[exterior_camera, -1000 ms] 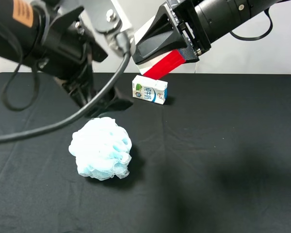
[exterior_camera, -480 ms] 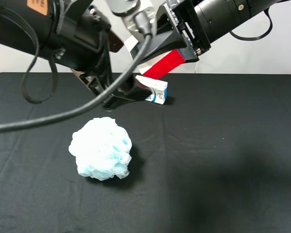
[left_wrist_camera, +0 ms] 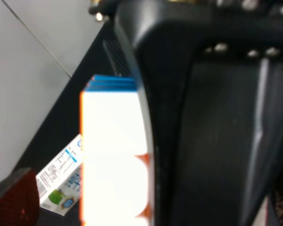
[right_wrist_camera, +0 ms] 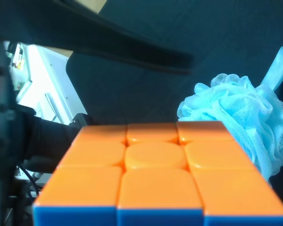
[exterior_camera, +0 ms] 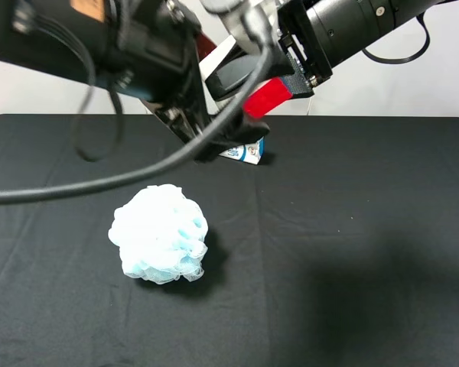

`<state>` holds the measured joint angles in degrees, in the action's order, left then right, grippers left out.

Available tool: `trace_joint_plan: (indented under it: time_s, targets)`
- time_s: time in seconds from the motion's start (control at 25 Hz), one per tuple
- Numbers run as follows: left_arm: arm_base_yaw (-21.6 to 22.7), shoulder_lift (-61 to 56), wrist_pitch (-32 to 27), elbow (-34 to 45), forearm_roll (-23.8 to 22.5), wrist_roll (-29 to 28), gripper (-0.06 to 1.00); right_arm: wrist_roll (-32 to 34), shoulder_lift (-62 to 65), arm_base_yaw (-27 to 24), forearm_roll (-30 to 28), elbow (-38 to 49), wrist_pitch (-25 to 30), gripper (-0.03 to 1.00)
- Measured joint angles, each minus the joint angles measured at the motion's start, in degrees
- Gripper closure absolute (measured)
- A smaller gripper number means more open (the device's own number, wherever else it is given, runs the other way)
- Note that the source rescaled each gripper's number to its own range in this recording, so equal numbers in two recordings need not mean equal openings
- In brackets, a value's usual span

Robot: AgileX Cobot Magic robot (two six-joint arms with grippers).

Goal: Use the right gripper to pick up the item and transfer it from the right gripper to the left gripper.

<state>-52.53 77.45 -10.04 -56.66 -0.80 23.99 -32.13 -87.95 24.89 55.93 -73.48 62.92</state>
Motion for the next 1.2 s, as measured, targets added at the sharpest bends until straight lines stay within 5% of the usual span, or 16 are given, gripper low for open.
trace_joint_plan:
  time_s: [0.28, 0.56, 0.64, 0.72, 0.76, 1.2]
  targets:
    - [-0.39, 1.44, 3.24, -0.30, -0.02, 0.00, 0.01, 0.00, 0.00, 0.00, 0.00, 0.00, 0.00, 0.94]
    - [-0.39, 1.44, 3.21, -0.30, -0.02, 0.00, 0.23, 0.00, 0.00, 0.00, 0.00, 0.00, 0.00, 0.94]
    - [-0.39, 1.44, 3.51, -0.30, -0.02, -0.05, 0.42, 0.00, 0.00, 0.00, 0.00, 0.00, 0.00, 0.94]
    - [-0.39, 1.44, 4.09, -0.30, -0.11, -0.05, 0.87, 0.00, 0.00, 0.00, 0.00, 0.00, 0.00, 0.94]
    - [-0.39, 1.44, 4.15, -0.30, -0.37, 0.03, 0.93, 0.28, 0.00, 0.00, 0.08, 0.00, -0.06, 0.94]
    - [-0.39, 1.53, 4.49, -0.30, -0.43, 0.07, 0.93, 0.82, 0.00, 0.00, -0.03, 0.00, -0.26, 0.94]
